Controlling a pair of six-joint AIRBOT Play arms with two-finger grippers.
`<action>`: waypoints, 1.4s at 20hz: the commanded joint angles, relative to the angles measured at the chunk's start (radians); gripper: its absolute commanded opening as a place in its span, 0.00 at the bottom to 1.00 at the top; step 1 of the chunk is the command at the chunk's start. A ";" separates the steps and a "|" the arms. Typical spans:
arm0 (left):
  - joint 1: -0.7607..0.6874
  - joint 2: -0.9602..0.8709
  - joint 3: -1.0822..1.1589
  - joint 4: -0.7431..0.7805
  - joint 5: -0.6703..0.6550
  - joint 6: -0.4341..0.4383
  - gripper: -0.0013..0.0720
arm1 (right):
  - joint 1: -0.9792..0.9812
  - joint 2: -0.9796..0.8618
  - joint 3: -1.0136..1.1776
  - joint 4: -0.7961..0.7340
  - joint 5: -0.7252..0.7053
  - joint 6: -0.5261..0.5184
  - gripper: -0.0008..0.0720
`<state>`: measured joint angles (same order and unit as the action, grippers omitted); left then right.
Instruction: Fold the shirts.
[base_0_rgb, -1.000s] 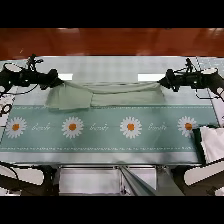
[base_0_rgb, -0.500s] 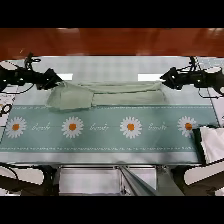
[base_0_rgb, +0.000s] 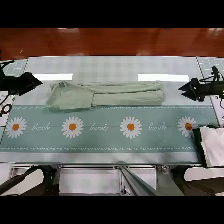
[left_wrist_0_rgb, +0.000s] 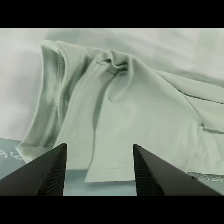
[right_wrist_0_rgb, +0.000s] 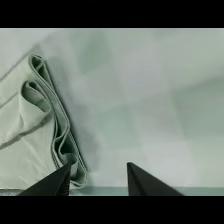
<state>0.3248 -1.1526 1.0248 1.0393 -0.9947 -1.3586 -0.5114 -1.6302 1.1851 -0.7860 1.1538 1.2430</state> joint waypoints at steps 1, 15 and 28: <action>-0.059 0.180 -0.154 0.008 0.070 0.000 0.71 | 0.023 -0.036 -0.050 0.092 -0.006 -0.044 0.58; -0.184 0.205 -0.174 -0.027 0.089 -0.034 0.70 | 0.273 -0.221 0.118 0.208 -0.019 -0.013 0.12; -0.578 -0.064 -0.016 -0.146 0.282 0.049 0.04 | 0.292 0.391 0.027 -0.175 0.100 0.074 0.04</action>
<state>-0.1192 -1.1004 0.9318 0.9058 -0.7830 -1.2903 -0.2203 -1.4139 1.2755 -0.8425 1.2377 1.2602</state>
